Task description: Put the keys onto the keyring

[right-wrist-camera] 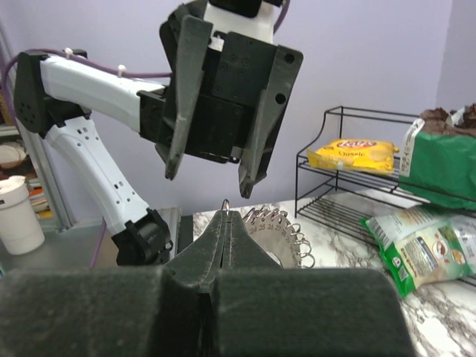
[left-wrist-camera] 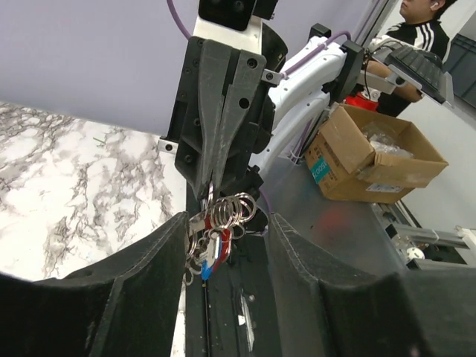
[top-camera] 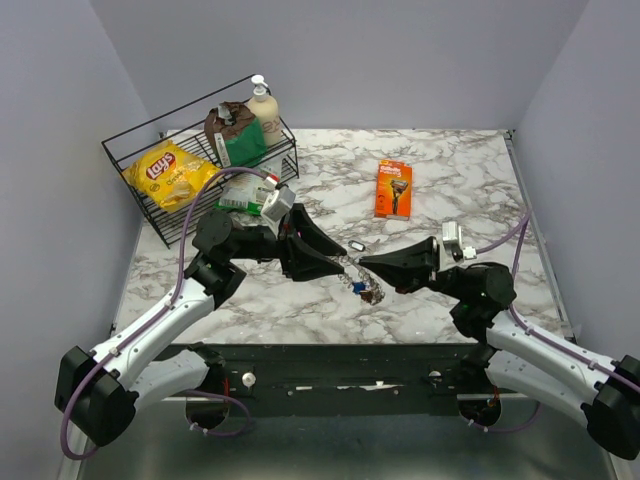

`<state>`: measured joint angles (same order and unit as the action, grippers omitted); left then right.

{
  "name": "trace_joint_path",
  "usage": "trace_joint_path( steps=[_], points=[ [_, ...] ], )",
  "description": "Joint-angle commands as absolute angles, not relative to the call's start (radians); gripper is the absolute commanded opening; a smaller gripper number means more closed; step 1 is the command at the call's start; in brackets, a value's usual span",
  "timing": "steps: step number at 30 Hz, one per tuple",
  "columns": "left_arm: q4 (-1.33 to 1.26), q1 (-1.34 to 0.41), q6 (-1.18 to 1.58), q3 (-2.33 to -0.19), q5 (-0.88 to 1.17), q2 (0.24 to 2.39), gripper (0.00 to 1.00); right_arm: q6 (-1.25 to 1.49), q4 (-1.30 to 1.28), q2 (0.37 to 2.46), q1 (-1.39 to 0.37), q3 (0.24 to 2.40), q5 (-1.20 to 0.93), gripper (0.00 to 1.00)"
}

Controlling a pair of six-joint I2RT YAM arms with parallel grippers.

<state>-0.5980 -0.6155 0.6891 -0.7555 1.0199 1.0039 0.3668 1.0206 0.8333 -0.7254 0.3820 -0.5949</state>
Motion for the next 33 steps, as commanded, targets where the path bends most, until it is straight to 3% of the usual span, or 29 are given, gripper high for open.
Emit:
trace_joint_path(
  steps=[1, 19, 28, 33],
  points=[
    [-0.578, -0.617, 0.660, -0.782, 1.049, 1.008, 0.52, 0.385, 1.161, 0.834, -0.729, 0.396, -0.615, 0.01],
    [-0.552, -0.663, 0.623, -0.815, 1.058, 1.066, 0.45, 0.411, 1.213, 0.876, -0.729, 0.402, -0.626, 0.01],
    [-0.414, -0.690, 0.512, -0.847, 0.994, 1.072, 0.30, 0.420, 1.219, 0.899, -0.729, 0.407, -0.647, 0.01],
    [-0.382, -0.698, 0.488, -0.859, 0.996, 1.084, 0.13, 0.423, 1.229, 0.899, -0.729, 0.402, -0.644, 0.01]
  ],
)
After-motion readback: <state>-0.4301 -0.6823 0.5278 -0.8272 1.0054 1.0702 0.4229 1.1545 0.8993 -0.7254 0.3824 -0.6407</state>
